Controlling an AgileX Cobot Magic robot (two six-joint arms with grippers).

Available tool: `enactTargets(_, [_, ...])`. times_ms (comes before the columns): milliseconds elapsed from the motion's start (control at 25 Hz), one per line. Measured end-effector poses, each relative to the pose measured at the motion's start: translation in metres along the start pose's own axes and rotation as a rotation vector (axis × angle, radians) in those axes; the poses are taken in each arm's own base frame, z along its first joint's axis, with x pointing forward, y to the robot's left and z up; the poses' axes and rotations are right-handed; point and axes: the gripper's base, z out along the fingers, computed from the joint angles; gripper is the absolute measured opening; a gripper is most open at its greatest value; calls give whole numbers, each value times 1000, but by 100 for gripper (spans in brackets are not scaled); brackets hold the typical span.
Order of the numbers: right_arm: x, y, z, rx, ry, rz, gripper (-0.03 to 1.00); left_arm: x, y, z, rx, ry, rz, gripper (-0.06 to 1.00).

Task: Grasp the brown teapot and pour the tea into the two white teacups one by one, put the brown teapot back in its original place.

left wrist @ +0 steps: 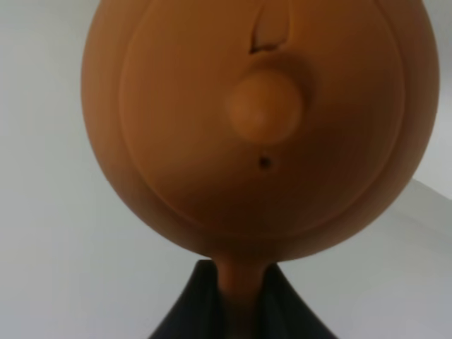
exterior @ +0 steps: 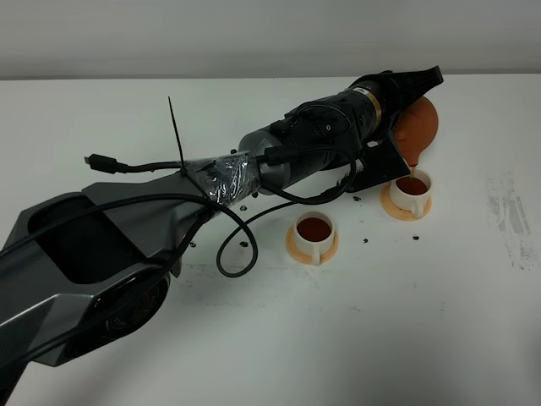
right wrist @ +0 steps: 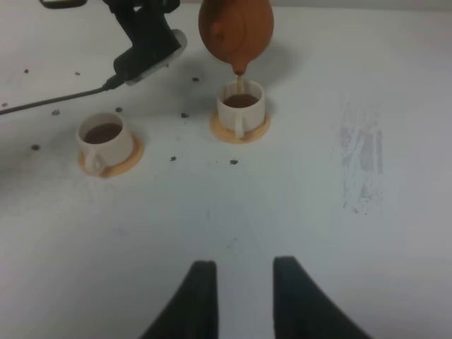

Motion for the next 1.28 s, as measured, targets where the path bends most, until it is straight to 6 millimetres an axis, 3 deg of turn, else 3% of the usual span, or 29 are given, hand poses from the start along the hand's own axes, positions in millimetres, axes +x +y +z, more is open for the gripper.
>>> enactTargets(1280, [0, 0, 0, 0, 0, 1, 22, 0, 4, 0, -41, -4, 23, 12])
